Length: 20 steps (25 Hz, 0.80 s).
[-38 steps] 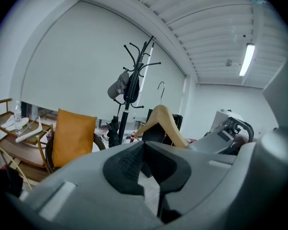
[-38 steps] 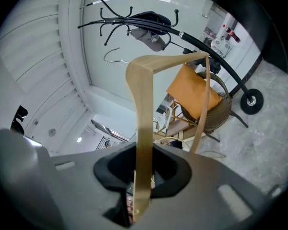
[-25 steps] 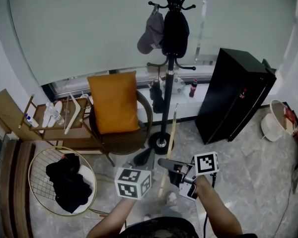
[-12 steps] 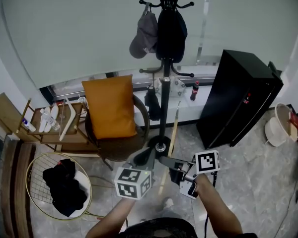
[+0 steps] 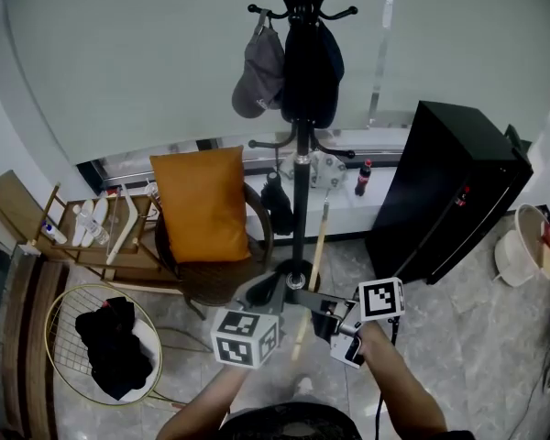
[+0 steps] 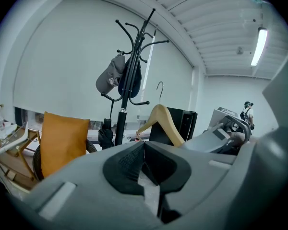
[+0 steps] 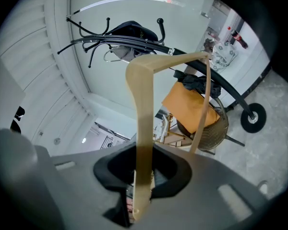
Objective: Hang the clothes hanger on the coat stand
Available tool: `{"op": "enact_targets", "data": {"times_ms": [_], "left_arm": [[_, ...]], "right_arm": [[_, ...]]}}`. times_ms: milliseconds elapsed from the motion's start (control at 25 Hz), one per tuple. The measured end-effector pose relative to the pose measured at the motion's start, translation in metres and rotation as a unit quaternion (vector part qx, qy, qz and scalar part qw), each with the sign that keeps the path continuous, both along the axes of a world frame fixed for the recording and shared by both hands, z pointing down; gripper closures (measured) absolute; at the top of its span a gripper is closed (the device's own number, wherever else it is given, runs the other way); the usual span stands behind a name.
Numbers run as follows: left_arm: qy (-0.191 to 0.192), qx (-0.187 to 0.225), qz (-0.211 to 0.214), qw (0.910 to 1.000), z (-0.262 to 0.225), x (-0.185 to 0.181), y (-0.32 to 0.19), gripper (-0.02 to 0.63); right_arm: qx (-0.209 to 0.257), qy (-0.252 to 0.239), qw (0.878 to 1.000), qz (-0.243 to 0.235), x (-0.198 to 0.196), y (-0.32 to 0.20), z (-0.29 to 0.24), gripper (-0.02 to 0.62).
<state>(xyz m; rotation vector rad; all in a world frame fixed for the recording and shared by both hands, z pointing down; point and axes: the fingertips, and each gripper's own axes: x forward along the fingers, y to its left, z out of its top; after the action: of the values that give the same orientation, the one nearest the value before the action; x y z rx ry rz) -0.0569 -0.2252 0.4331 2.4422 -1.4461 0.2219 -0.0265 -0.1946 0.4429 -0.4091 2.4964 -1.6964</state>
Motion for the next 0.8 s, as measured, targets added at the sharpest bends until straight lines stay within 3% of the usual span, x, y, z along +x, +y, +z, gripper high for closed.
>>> {"op": "enact_targets", "data": {"times_ms": [800], "left_arm": [[0.001, 0.009, -0.037, 0.9993, -0.007, 0.037, -0.036, 0.601]], "right_arm": [[0.009, -0.007, 0.999, -0.034, 0.037, -0.035, -0.002, 0.520]]}}
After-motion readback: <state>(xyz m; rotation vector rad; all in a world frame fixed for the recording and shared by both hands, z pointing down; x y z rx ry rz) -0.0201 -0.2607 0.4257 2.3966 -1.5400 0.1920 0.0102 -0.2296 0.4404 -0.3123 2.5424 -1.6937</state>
